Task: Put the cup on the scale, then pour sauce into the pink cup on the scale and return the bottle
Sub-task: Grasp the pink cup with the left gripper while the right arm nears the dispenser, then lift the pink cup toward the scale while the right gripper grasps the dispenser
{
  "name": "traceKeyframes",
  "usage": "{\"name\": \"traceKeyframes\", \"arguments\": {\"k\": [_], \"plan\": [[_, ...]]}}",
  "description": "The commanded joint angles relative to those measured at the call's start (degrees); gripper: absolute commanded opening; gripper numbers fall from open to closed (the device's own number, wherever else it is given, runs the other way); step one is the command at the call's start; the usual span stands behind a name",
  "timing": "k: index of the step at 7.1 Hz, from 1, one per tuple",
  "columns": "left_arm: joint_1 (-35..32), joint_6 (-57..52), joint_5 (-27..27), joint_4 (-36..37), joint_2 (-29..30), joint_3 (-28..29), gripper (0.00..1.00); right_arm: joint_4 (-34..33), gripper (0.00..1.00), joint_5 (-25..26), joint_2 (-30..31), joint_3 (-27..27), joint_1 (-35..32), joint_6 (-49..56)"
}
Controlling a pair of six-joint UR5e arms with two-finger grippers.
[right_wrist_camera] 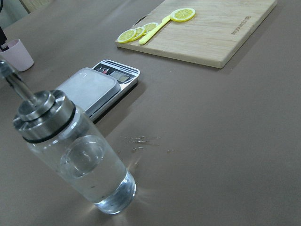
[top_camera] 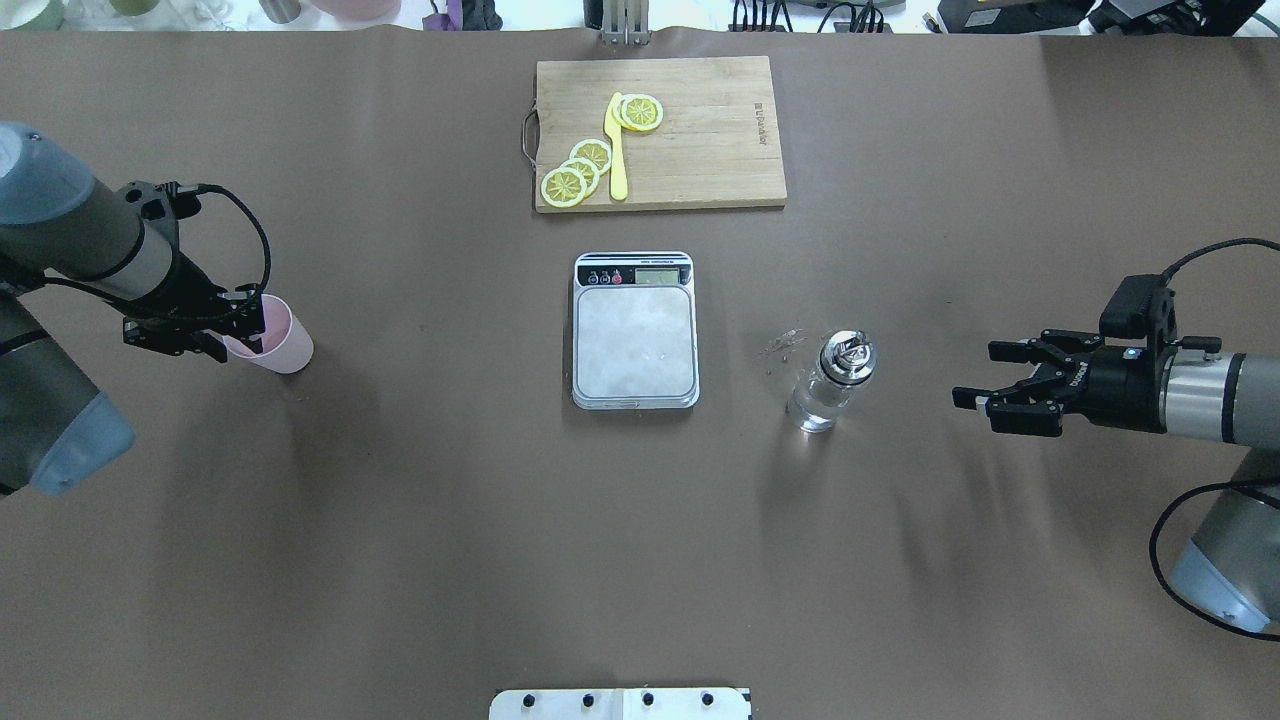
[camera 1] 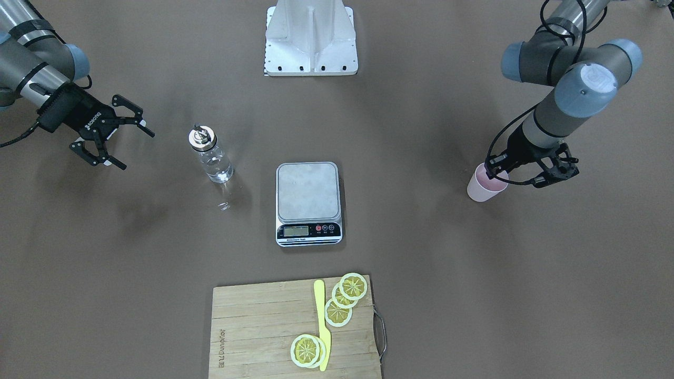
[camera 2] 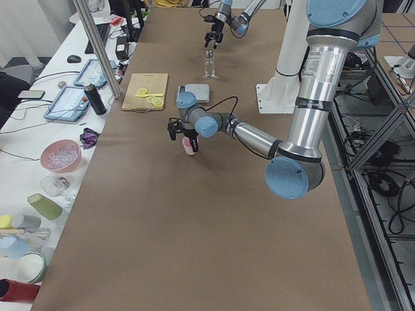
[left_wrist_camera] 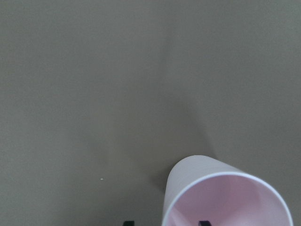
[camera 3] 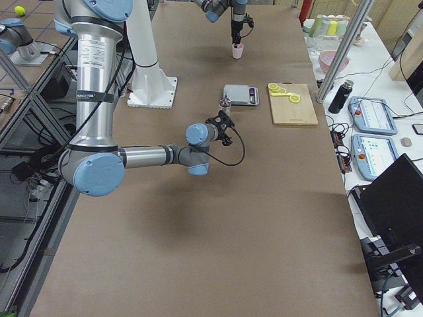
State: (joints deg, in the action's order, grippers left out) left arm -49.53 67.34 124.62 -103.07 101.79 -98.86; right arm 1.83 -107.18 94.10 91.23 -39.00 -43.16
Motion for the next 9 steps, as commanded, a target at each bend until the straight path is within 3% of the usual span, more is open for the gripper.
{"name": "traceKeyframes", "arguments": {"k": [1,3,6,9], "plan": [[-0.04,-0.1,0.1,0.33,0.25,-0.19,0.0,1.51,1.0,7.56,-0.06,0.26,4.88,5.06],[-0.04,-0.63,0.36,5.31,2.96,-0.8,0.0,1.51,1.0,14.51,-1.1,0.97,8.31,12.73],[-0.22,-0.72,1.77,22.7,13.31,-3.71,0.0,0.89,1.0,19.1,-4.79,0.97,11.39,17.58],[0.48,2.86,6.77,24.23,20.18,-1.0,0.0,1.42,1.0,19.9,-4.54,1.06,12.98,17.5]]}}
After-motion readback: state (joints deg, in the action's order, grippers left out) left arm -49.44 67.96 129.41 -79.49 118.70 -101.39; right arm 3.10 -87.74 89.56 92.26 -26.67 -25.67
